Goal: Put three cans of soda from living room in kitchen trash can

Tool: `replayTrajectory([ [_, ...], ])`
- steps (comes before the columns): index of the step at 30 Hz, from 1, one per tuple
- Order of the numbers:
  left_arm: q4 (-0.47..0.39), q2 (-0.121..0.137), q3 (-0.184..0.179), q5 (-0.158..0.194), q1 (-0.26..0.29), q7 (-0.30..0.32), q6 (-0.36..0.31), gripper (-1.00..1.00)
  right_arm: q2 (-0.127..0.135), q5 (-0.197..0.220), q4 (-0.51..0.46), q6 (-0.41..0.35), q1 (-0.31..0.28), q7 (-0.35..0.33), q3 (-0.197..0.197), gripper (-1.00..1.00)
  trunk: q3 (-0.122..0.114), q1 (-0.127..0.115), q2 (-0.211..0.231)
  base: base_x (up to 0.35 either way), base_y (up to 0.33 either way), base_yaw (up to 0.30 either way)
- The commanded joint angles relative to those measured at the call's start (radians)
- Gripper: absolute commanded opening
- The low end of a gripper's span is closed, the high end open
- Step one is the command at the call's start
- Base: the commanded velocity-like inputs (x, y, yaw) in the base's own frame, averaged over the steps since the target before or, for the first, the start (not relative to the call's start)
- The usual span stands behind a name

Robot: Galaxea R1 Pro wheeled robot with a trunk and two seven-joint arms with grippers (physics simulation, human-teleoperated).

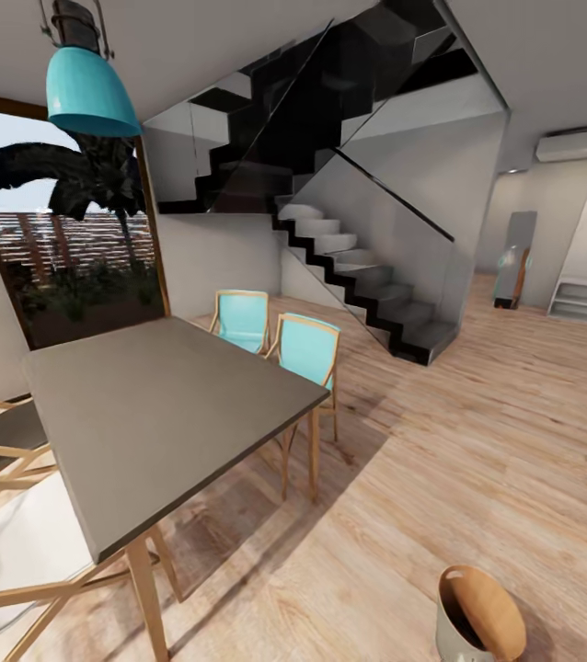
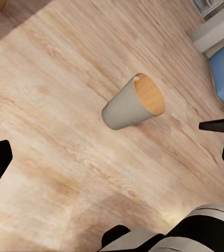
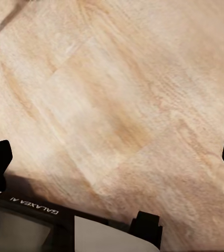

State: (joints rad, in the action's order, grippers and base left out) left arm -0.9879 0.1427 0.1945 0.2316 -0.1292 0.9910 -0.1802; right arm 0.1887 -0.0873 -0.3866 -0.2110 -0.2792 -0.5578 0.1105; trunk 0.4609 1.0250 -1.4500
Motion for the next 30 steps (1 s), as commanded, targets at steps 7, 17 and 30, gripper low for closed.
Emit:
replayTrajectory([
  [7,0.0,0.0,-0.001,0.0,0.0,0.0,0.0,1.0,0.0,0.0,0.0,0.001,0.0,0.001,0.0,1.0,-0.004,0.0,0.0,0.0,0.0,-0.259],
  [17,0.0,0.0,-0.001,0.0,0.0,0.0,0.0,1.0,0.0,0.0,0.0,0.002,0.0,0.001,0.0,1.0,-0.009,0.0,0.0,0.0,0.0,-0.26],
  [30,0.0,0.0,0.0,0.0,0.0,0.0,0.0,1.0,0.0,0.0,0.0,0.002,0.0,0.001,0.0,1.0,-0.016,0.0,0.0,0.0,0.0,-0.26],
])
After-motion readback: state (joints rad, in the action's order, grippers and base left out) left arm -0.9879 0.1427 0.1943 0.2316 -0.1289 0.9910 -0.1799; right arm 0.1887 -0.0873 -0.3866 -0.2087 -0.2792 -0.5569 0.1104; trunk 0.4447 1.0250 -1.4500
